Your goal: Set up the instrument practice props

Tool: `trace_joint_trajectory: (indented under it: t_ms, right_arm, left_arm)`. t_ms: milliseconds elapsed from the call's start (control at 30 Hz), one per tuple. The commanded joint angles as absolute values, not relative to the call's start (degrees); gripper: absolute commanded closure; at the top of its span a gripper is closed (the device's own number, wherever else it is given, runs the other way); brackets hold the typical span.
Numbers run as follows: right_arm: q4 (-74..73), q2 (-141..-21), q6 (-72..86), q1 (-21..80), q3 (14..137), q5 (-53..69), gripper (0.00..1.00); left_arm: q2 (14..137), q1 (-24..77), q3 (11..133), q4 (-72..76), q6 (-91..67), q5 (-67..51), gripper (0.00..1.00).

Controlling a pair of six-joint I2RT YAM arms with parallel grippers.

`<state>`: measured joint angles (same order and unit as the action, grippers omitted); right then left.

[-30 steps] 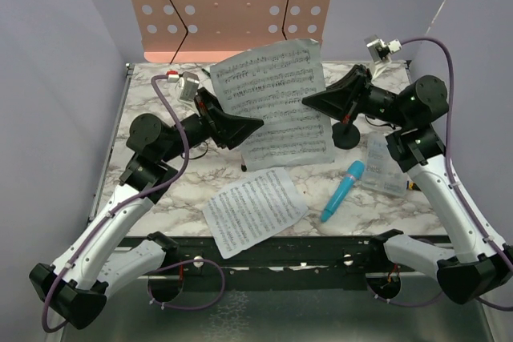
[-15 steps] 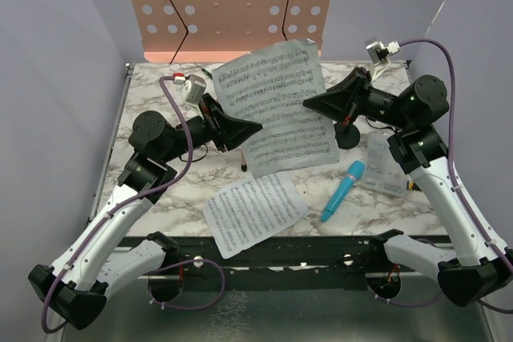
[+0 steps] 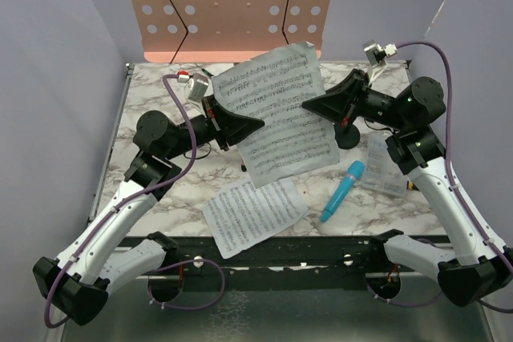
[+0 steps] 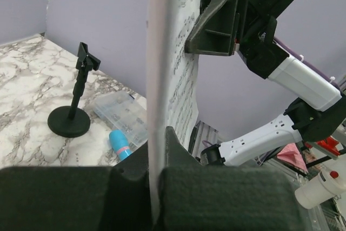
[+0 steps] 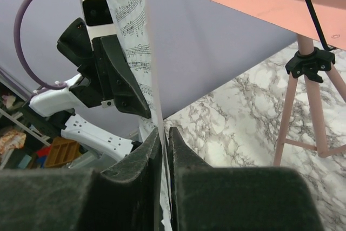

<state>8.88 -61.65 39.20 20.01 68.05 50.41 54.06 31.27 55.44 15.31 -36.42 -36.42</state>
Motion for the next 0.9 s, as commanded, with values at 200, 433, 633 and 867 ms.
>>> trace_joint_trajectory:
  t_ms: [200,433,633,867]
  right_arm:
    - [1.4,-61.0,32.8,19.8,69.7,44.7,0.43]
    - [-2.4,-59.5,29.9,19.8,71.1,38.5,0.21]
    - [-4.4,-60.2,28.6,19.8,74.0,37.9,0.18]
    - [-5.0,-61.8,28.5,19.8,79.7,38.3,0.13]
  left_arm:
    - [51.8,31.6,52.8,16.2,-35.5,-34.0,1.00]
    - [52.5,31.5,54.9,13.7,-33.7,-32.2,1.00]
    - [53.5,31.5,58.3,11.5,-31.7,-31.6,1.00]
    - [55.9,31.5,67.0,6.2,-27.8,-31.7,1.00]
